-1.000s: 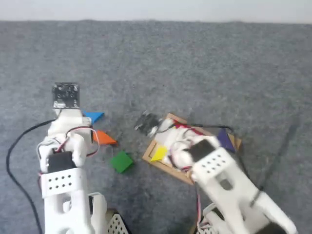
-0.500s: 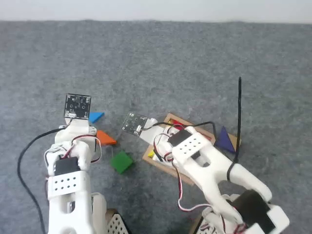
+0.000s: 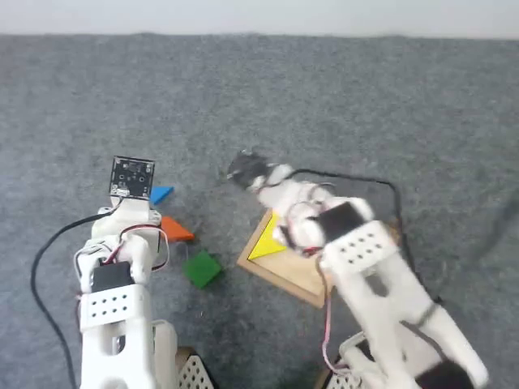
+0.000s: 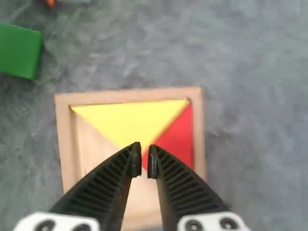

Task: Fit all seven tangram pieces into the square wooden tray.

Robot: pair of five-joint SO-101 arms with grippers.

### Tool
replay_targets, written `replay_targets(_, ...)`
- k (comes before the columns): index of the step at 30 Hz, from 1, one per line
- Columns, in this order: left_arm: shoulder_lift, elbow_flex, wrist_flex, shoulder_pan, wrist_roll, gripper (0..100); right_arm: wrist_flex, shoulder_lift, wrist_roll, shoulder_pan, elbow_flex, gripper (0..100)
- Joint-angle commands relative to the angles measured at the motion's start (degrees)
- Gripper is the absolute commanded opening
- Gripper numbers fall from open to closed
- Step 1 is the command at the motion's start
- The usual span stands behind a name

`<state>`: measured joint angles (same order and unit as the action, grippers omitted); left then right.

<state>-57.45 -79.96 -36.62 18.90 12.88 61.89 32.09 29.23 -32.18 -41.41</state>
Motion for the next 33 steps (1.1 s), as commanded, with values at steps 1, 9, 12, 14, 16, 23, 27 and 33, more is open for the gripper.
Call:
replay_targets(1,0.62,0.40,1.32,0.26,1.05,1,7.78,4.97,-2.99,7.52,3.43,12.8)
replay_targets(9,0.26,-0.13,1.32,0.26,1.05,1,6.64,-8.13,-16.62,12.70,-2.29,35.1)
replay_targets(12,0.26,-0.13,1.32,0.26,1.05,1,5.58,-13.93,-24.88,14.37,0.35,35.1)
replay_targets(14,0.26,-0.13,1.32,0.26,1.05,1,5.76,-17.27,-32.18,14.81,2.37,35.1)
replay_targets(16,0.35,-0.13,1.32,0.26,1.05,1,5.76,-20.70,-37.80,14.81,3.60,35.0)
replay_targets(23,0.44,-0.13,1.32,0.26,1.05,1,5.67,-29.49,-39.12,14.02,3.96,27.9)
replay_targets(27,0.44,-0.13,1.32,0.26,1.05,1,3.91,-31.52,-39.03,13.93,4.57,12.2)
replay_targets(33,0.44,-0.13,1.32,0.26,1.05,1,2.07,-33.80,-39.03,14.20,6.15,9.7)
